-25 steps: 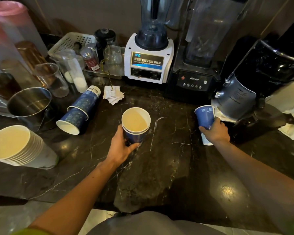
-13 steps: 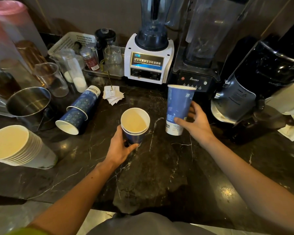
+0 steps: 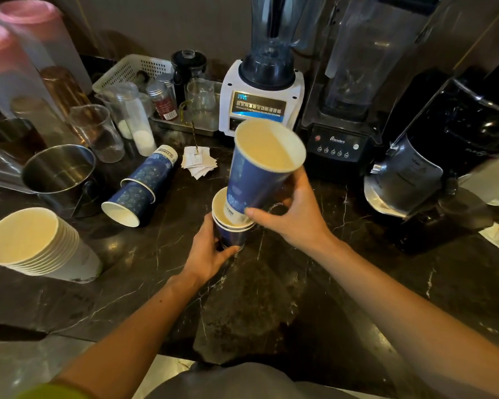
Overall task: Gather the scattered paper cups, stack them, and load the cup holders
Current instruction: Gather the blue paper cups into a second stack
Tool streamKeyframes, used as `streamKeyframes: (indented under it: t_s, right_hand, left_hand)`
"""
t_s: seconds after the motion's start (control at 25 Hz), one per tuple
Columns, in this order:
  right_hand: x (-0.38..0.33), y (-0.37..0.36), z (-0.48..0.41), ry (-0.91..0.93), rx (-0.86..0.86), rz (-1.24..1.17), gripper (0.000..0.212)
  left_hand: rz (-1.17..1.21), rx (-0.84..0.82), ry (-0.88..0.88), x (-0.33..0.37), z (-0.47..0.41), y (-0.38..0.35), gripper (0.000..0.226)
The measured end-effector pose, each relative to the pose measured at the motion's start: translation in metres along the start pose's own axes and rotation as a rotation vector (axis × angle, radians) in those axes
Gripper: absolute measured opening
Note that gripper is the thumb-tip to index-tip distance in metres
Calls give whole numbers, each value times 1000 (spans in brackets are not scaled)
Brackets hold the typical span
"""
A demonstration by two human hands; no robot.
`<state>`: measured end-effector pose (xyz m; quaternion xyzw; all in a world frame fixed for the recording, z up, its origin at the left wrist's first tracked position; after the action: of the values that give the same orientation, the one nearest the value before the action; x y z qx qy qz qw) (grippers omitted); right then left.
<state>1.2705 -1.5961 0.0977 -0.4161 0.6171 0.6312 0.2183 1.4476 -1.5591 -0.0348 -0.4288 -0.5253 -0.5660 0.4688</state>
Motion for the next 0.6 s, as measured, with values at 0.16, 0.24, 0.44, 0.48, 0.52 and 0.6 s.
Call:
streamKeyframes:
  t_s: [0.16, 0.24, 0.44, 0.48, 0.52, 0.6]
  right_hand:
    - [14, -18, 1, 5, -105, 123, 85]
    - [19, -23, 2, 23, -132, 173, 78]
    - [21, -24, 0, 56, -138, 143, 92]
    - [19, -24, -3, 67, -151, 136, 94]
    - [18, -25, -5, 79, -166, 148, 94]
    - [19, -30, -9, 95, -172, 198, 89]
  left_hand:
    - [38, -4, -4, 2, 0, -2, 93]
    - [62, -7, 1, 3, 0, -2, 92]
    - [16, -13, -8, 0, -2, 1, 96]
    - [10, -17, -12, 0, -2, 1, 96]
    - [5, -20, -20, 1, -2, 0, 95]
    - [0, -18, -25, 2, 0, 1, 95]
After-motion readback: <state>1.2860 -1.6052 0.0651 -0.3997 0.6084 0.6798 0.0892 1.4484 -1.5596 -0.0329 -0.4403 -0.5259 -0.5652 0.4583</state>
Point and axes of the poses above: each hand's wrist, its own z-axis away from the middle knuckle, its own y-axis out of the back of the hand, x = y × z, the point moved 3 cm from there along -z, towards the middle knuckle, and after that the axes turned 14 degrees about z, right-handed, at the moved point
